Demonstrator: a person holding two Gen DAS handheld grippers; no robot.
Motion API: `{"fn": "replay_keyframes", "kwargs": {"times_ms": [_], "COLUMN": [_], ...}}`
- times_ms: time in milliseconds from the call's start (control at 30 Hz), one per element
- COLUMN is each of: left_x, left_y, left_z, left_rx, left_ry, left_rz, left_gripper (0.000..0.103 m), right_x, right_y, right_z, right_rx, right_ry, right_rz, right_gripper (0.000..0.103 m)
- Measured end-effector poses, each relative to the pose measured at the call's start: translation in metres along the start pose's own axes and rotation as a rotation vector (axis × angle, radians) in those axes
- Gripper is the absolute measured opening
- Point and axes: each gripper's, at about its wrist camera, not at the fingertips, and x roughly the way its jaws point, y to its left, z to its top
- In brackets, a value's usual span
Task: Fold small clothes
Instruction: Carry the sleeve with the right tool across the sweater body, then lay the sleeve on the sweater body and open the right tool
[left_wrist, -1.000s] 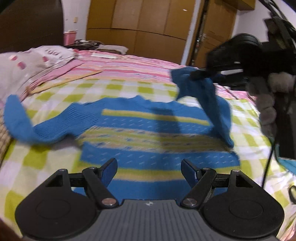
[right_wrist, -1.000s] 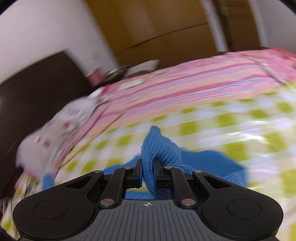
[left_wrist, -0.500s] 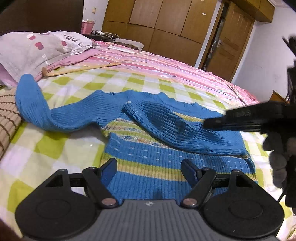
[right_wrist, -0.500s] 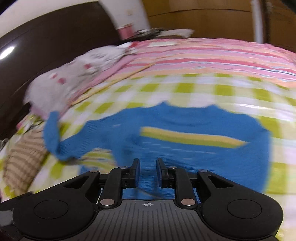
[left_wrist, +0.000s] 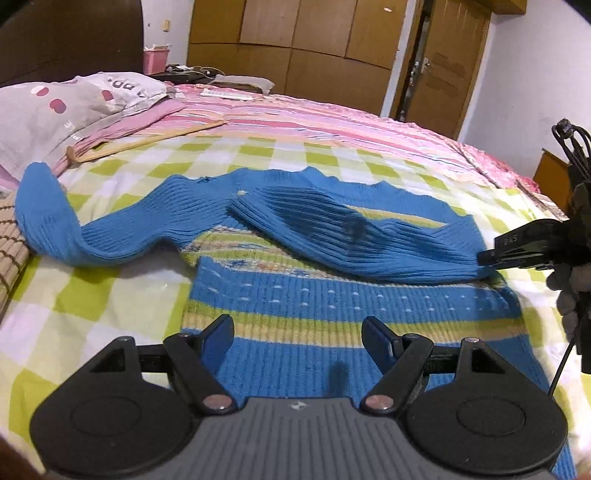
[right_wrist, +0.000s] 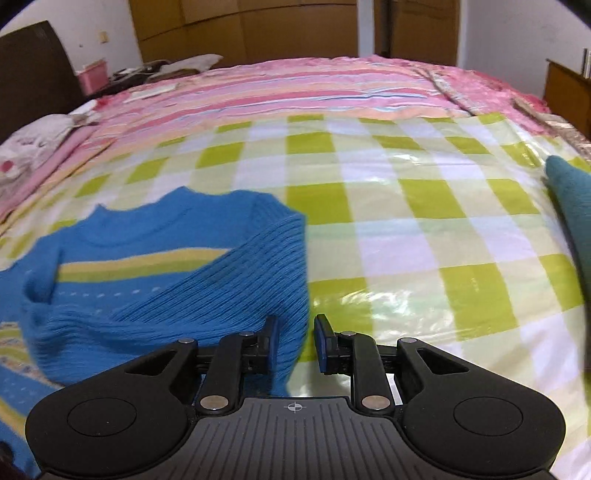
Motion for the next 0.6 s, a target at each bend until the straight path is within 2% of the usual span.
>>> {"fn": "replay_keyframes", "kwargs": {"times_ms": [133, 233, 267, 333, 500, 533, 600], "left_x": [-0.002, -0.006, -0.008, -0.012, -0.021, -0.022, -0.023], "left_y": [0.011, 0.019, 0.021, 0.025, 0.037, 0.039, 0.044], "left_z": [0.004, 0.007, 0.008, 0.010, 0.014, 0.015, 0.016], "left_rx": [-0.050, -0.073, -0.076, -0.078, -0.098, -0.106, -0.121], "left_ry": [-0.015, -0.039, -0.051, -0.072, -0.120, -0.124, -0.130], "left_rz": [0.019, 0.033, 0.040, 0.053, 0.096, 0.098, 0.094], "left_gripper": [0.080, 0.080, 0.080, 0.080, 0.081, 0.086, 0.088], "right_x": [-0.003, -0.024, -0.033, -0.047, -0.059, -0.055, -0.044], "right_y": [0.000, 0.020, 0.031, 0.058, 0.128, 0.142, 0.163], "right_z": [0.009, 0.011, 0.011, 0.010, 0.003, 0.002, 0.000], "right_rx": [-0.016, -0.093, -0.124, -0.185, -0.337, -0.368, -0.422], "right_ry": [-0.002, -0.079, -0.105, -0.124, -0.110, -0.092, -0.066], "right_rz": [-0.073, -0.076, -0.048, 0.068, 0.359, 0.397, 0.439], "right_gripper": [0.022, 0.026, 0.027, 0.026, 0.026, 0.026, 0.026]}}
